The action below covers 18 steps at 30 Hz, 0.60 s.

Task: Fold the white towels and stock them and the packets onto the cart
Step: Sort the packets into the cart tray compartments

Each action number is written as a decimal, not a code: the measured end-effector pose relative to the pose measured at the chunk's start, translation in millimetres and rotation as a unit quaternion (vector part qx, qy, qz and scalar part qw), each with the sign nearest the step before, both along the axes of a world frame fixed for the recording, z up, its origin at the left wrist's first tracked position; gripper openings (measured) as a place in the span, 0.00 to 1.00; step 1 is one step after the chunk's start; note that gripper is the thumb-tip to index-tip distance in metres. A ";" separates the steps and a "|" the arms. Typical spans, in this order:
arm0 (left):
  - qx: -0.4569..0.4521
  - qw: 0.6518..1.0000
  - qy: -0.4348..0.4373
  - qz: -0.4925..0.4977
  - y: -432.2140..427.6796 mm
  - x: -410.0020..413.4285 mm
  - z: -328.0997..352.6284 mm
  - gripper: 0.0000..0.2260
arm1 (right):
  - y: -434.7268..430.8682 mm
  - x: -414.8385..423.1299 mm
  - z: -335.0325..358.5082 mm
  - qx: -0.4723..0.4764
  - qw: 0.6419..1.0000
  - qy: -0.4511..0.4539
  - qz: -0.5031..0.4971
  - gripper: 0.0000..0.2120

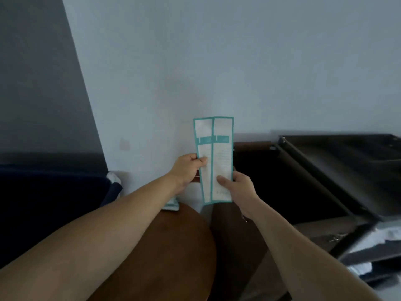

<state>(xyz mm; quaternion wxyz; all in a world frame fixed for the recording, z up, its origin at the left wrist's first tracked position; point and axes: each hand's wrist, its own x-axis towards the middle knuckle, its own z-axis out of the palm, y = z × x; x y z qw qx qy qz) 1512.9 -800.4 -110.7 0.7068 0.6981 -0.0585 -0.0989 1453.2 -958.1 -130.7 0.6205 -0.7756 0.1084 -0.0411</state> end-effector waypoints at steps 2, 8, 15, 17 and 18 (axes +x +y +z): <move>0.006 0.999 -0.018 -0.028 -38.4 -19.4 15.3 0.06 | -32.3 -22.3 11.2 -0.015 1.000 -0.008 -0.005 0.06; 0.096 0.983 -0.117 -0.107 -155.8 -78.6 43.6 0.12 | -138.4 -90.2 32.4 -0.031 0.999 -0.008 -0.034 0.08; 0.373 0.851 -0.251 -0.272 -281.7 -131.6 69.7 0.09 | -277.2 -186.2 57.7 -0.377 0.889 -0.104 -0.240 0.29; 0.448 0.777 -0.300 -0.323 -314.4 -147.5 75.6 0.08 | -311.6 -212.9 63.3 -0.483 0.815 -0.166 -0.273 0.33; 0.475 0.739 -0.327 -0.349 -332.5 -154.4 77.6 0.06 | -327.1 -224.9 64.9 -0.532 0.788 -0.169 -0.259 0.34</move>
